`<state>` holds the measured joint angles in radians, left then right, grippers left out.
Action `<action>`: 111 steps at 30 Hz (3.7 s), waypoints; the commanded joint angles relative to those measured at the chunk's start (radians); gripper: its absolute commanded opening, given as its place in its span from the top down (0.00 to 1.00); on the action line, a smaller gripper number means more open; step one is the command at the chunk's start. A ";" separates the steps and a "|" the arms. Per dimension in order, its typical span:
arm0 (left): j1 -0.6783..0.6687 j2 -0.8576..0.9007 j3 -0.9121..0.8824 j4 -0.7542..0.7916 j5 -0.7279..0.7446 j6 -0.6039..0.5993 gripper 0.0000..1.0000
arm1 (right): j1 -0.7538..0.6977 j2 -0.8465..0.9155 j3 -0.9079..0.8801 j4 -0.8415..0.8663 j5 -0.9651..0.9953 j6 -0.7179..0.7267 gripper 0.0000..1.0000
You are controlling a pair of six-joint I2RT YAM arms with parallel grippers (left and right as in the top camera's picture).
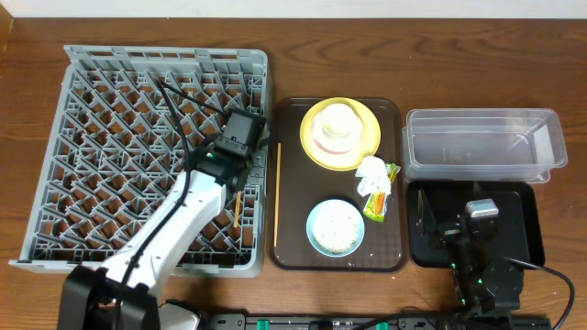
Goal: Sort waste into correct bins and load items into the dishwasher
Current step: 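Carry the chopstick to the grey rack and insert it upright, then release the chopstick and move the left gripper to the second chopstick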
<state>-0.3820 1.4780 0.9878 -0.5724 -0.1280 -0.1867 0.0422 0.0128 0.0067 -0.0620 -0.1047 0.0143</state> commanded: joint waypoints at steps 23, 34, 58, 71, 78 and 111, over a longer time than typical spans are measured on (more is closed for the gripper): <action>0.024 0.027 -0.018 0.027 0.050 -0.046 0.92 | -0.006 0.000 -0.001 -0.002 -0.005 0.007 0.01; 0.024 0.084 -0.018 0.035 0.037 -0.042 0.92 | -0.006 0.000 -0.001 -0.003 -0.005 0.007 0.01; 0.024 0.072 -0.018 0.035 0.000 -0.043 0.89 | -0.006 0.000 -0.001 -0.003 -0.005 0.007 0.01; 0.024 0.062 -0.018 0.035 0.000 -0.043 0.78 | -0.006 0.000 -0.001 -0.003 -0.005 0.007 0.01; 0.024 -0.059 -0.016 0.027 0.001 -0.043 0.86 | -0.006 0.000 -0.001 -0.003 -0.005 0.007 0.01; -0.286 -0.092 -0.017 0.072 -0.072 -0.169 0.92 | -0.005 0.000 -0.001 -0.003 -0.005 0.007 0.01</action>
<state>-0.6460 1.3376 0.9791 -0.4995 -0.0113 -0.2913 0.0422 0.0128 0.0071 -0.0620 -0.1047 0.0143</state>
